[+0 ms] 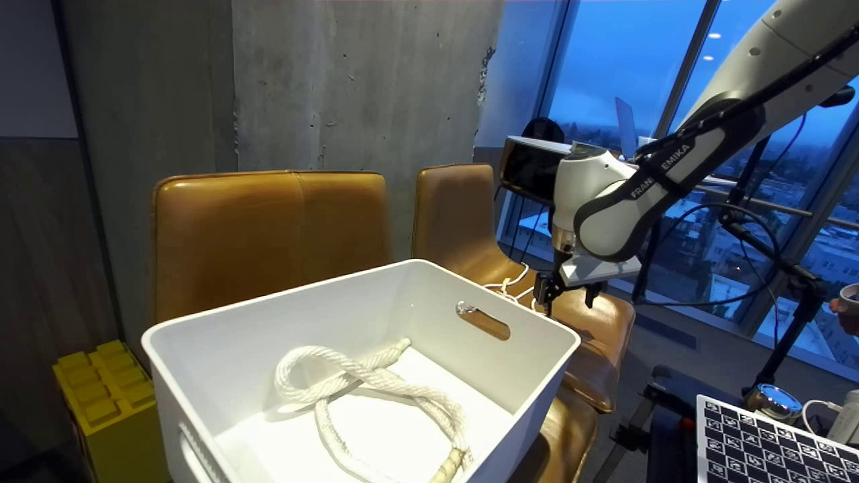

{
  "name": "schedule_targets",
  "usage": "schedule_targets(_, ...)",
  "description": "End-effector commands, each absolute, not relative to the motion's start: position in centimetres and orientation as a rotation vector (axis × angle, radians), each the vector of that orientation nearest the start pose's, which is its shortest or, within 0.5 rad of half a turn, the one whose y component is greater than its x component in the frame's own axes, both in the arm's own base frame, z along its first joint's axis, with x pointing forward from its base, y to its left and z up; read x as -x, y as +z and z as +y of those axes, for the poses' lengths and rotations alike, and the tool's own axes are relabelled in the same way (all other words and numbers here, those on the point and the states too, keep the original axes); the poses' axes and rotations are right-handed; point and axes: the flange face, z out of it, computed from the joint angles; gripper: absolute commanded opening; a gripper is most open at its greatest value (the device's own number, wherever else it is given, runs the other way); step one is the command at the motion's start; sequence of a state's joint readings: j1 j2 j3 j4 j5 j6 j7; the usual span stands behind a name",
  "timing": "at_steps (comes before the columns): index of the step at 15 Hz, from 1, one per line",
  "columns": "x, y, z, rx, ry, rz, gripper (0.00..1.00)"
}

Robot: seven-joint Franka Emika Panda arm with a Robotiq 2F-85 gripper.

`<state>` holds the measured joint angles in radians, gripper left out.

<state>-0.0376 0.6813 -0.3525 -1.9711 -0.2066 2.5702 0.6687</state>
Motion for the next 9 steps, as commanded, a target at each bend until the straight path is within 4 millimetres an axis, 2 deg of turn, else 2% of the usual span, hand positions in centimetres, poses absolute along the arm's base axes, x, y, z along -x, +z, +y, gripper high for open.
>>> schedule_targets(1,-56.8,12.0,-23.3,3.156,0.036,1.45,1.0)
schedule_targets(5,-57.8,10.4,-22.5,3.148,0.058,1.463,0.96)
schedule_targets(6,-57.9,9.9,-21.9,3.157,0.06,1.451,0.9)
schedule_targets(7,-57.9,9.5,-21.3,3.167,0.063,1.437,0.91)
schedule_targets(8,-57.8,9.1,-20.6,3.182,0.069,1.417,0.84)
schedule_targets(9,-57.6,8.8,-19.8,3.197,0.073,1.398,0.84)
